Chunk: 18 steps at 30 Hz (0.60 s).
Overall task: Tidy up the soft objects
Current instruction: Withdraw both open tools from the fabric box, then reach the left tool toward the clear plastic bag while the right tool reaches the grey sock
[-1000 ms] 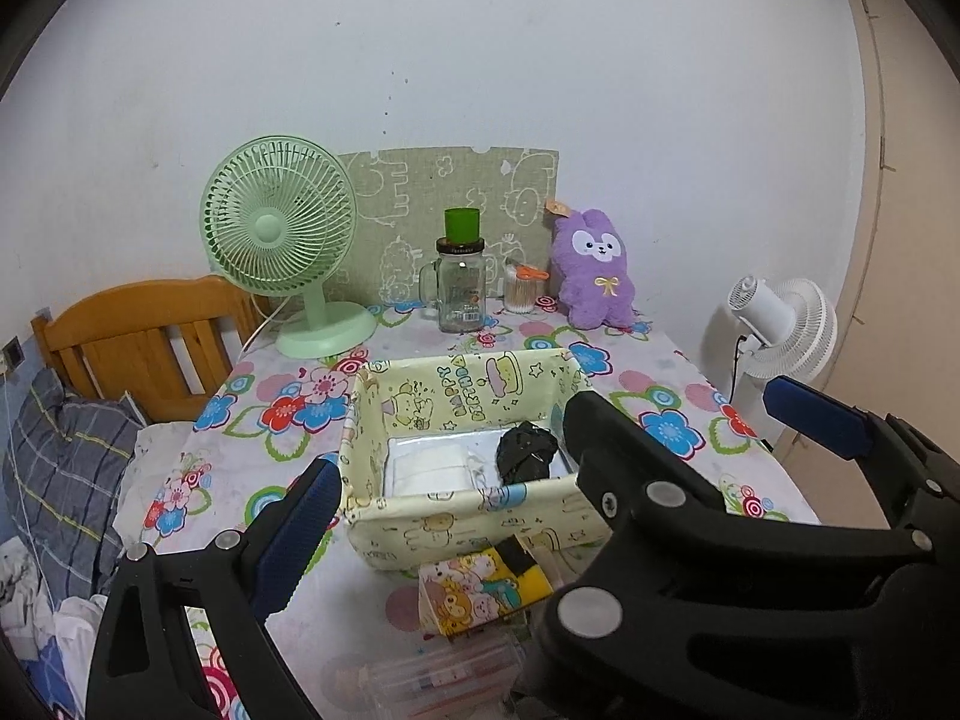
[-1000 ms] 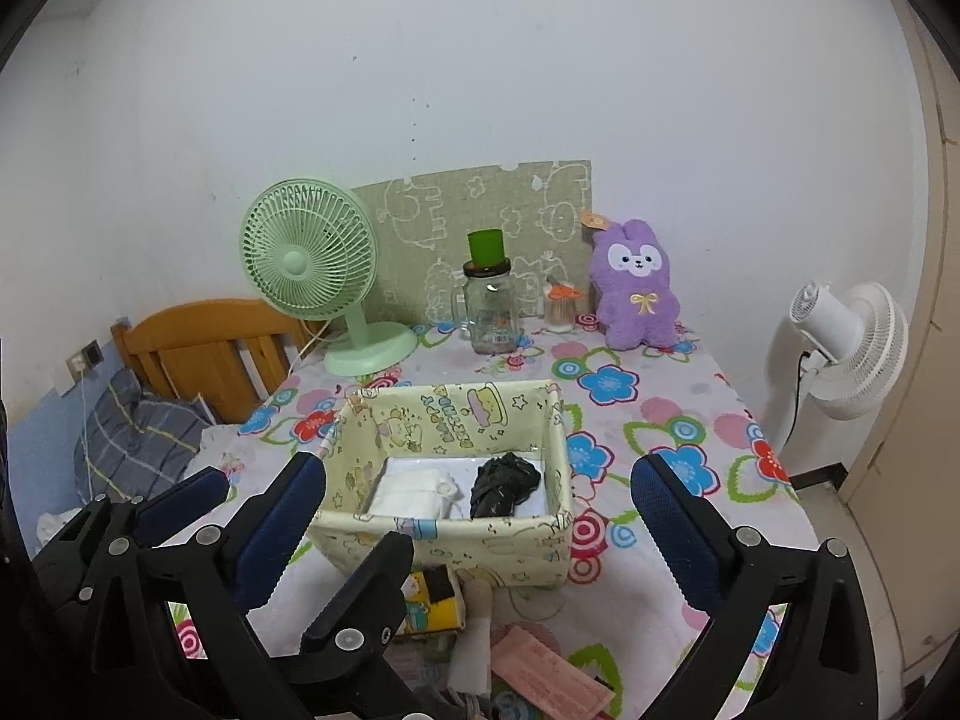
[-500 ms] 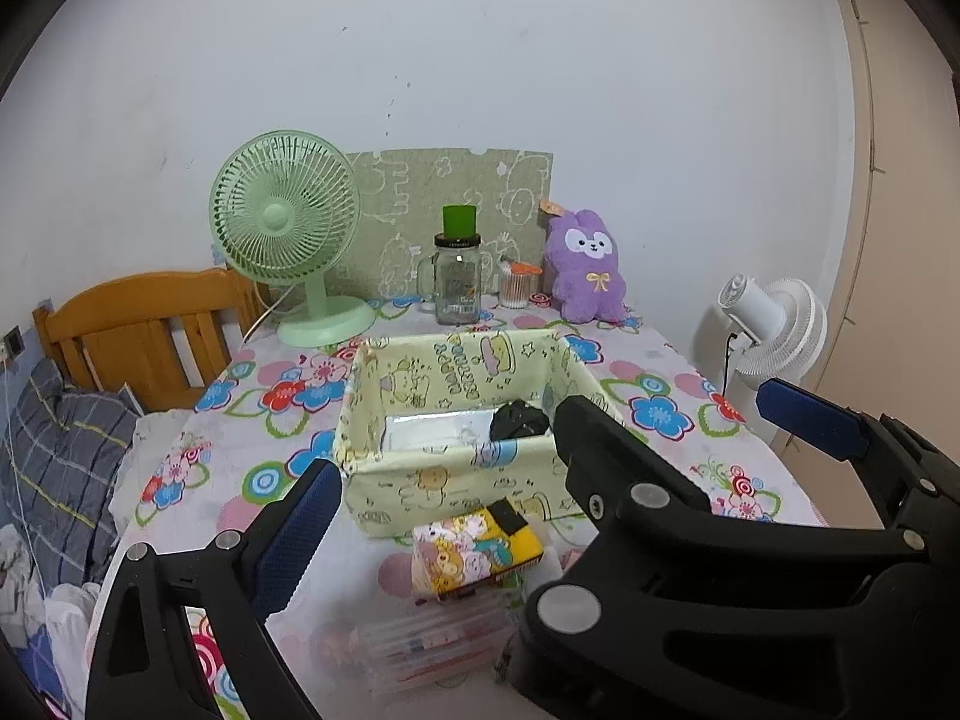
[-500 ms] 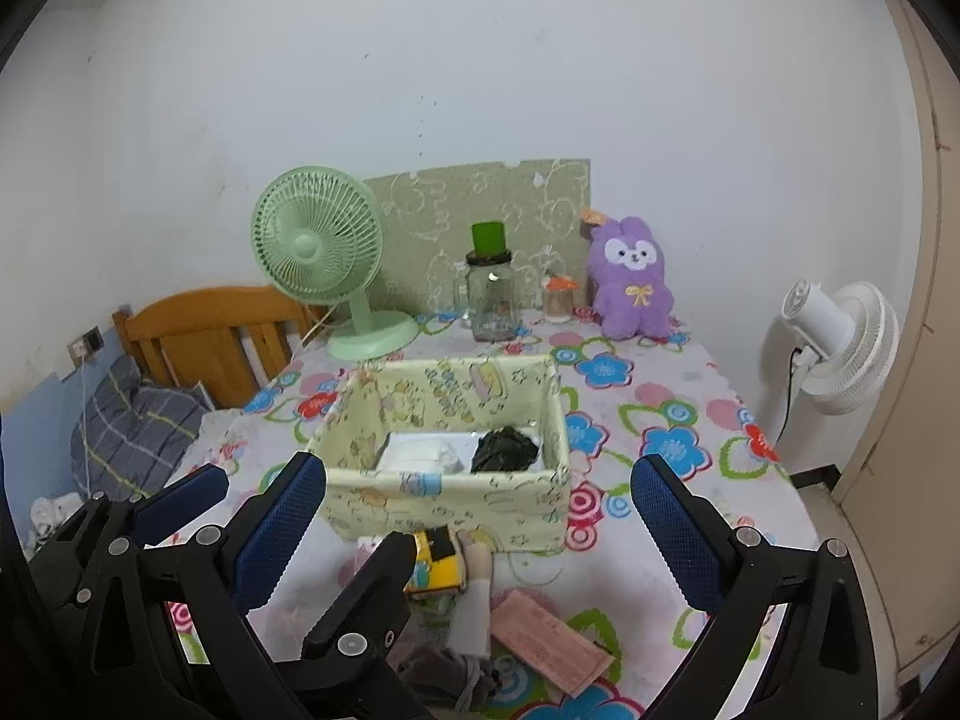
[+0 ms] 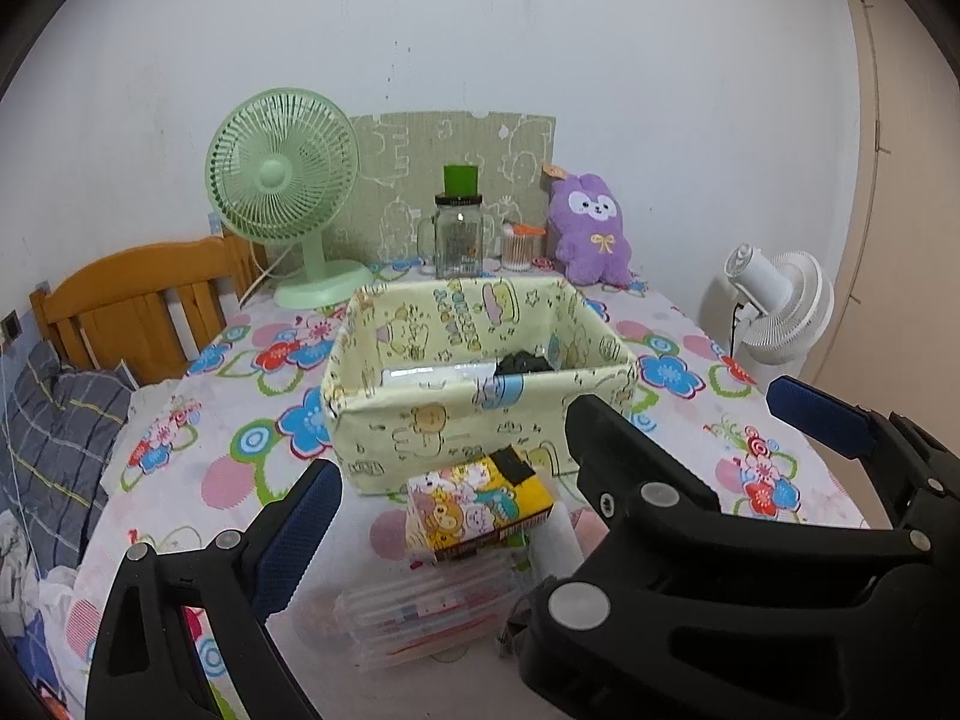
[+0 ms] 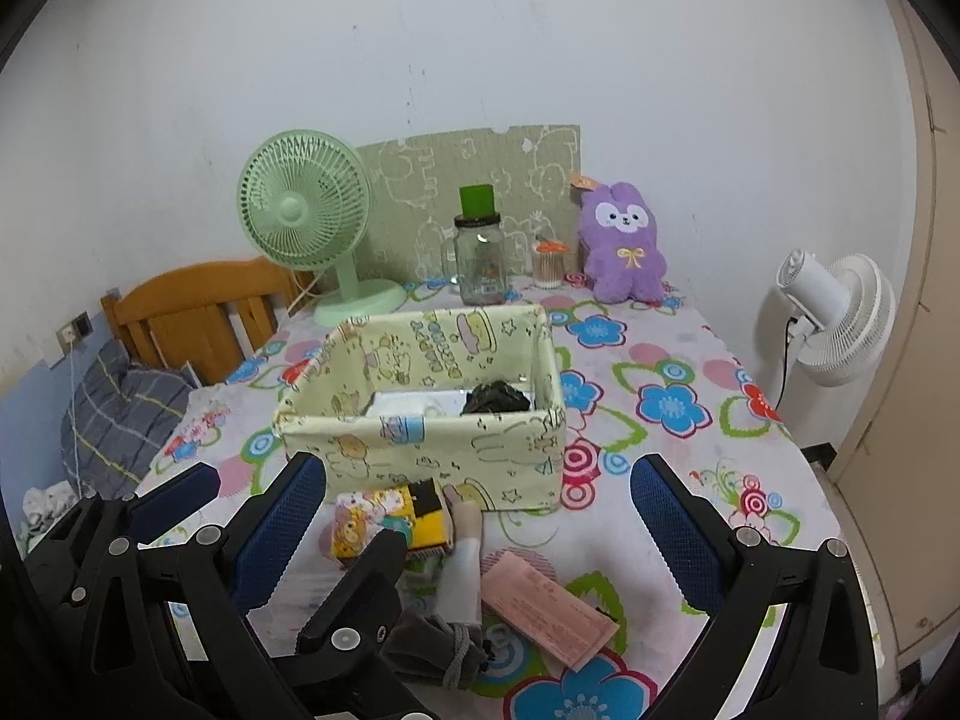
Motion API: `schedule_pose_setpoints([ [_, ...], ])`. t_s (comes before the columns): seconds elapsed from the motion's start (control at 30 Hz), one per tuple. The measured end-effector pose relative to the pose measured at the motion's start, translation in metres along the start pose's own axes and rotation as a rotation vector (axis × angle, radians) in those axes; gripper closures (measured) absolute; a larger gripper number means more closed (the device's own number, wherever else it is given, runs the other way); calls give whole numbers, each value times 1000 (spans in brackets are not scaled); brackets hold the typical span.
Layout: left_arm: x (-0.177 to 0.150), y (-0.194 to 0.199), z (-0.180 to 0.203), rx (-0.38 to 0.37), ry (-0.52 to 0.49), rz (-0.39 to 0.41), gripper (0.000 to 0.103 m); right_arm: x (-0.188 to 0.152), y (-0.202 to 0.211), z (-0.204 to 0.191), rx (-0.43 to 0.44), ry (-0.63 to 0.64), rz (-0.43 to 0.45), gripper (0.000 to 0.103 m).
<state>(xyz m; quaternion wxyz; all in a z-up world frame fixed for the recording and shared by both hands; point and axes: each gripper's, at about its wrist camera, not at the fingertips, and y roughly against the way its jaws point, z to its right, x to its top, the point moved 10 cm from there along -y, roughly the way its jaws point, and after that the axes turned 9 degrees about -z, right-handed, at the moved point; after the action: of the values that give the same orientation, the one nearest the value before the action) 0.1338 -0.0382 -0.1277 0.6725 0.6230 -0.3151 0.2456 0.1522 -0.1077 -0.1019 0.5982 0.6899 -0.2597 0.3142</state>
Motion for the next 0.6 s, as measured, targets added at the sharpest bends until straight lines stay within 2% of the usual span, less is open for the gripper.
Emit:
schedule_pose_setpoints([
  [0.23,-15,-17,-5,10,7,-40,6,-16,-15,2,-3,-7,-30,1],
  [0.37,-24,-26,-12,25,10,-62,10,-26,-24,-1,0,-2,-58,5],
  [0.6,-42,-42,-22,29,21,-114,13,-43,-44,-5,11,4,-117,7],
])
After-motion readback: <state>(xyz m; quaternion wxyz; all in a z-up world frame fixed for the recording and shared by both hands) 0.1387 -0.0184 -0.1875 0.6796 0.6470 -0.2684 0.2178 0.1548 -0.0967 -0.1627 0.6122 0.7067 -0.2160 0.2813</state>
